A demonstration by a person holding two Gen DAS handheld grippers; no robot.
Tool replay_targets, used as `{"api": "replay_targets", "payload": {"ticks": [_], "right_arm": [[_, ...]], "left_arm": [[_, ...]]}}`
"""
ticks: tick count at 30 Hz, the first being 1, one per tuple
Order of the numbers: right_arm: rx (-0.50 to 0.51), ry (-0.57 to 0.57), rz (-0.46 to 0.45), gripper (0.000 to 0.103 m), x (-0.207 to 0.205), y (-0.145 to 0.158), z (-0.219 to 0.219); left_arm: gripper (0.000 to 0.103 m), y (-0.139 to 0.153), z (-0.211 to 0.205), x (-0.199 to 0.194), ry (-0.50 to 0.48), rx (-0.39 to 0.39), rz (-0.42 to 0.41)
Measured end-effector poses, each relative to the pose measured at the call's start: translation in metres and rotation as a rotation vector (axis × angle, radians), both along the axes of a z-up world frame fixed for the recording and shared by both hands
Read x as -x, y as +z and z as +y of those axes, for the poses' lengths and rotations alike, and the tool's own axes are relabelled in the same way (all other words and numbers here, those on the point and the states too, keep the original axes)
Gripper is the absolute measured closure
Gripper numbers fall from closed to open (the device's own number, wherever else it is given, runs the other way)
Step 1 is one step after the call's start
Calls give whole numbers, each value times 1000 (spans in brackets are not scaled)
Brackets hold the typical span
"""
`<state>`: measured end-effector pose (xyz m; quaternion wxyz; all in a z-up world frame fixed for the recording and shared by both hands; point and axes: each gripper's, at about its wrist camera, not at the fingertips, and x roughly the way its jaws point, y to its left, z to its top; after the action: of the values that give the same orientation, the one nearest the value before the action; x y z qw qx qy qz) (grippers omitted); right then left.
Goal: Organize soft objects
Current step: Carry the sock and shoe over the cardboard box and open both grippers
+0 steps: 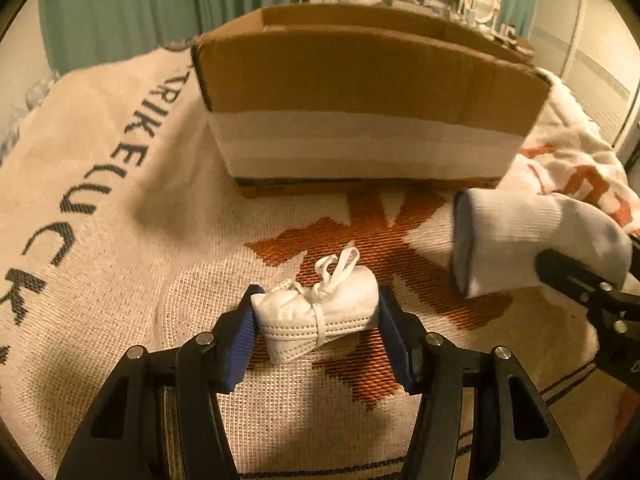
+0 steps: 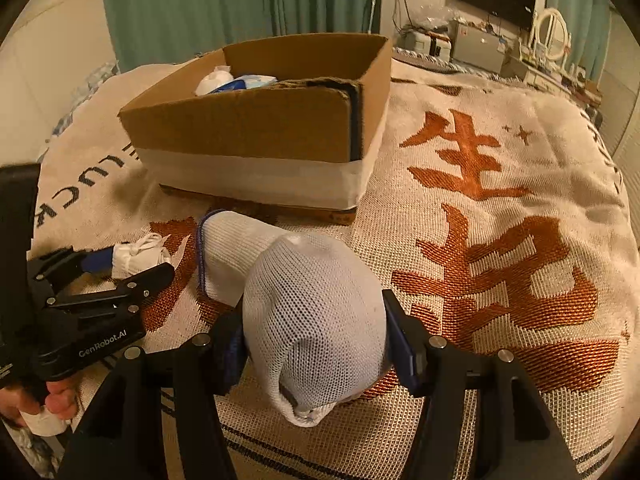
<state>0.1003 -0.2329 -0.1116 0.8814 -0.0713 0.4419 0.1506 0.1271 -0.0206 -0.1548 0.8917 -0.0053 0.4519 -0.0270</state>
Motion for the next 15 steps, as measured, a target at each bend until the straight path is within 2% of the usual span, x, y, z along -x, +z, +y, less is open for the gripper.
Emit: {"api": "replay_targets", "payload": {"ticks": [6,11,15], "right_arm": [[-13,26,-62,44,18,26,3],[-37,10,-141,44,34,72,-2],[-67,1,-207,44,49,114,-8]], "left_arm": [[48,41,-9,19,-25,-73,-120],[48,83,-6,40,-31,-64,-214],[48,118,-5,49,-24,-99,-298]]}}
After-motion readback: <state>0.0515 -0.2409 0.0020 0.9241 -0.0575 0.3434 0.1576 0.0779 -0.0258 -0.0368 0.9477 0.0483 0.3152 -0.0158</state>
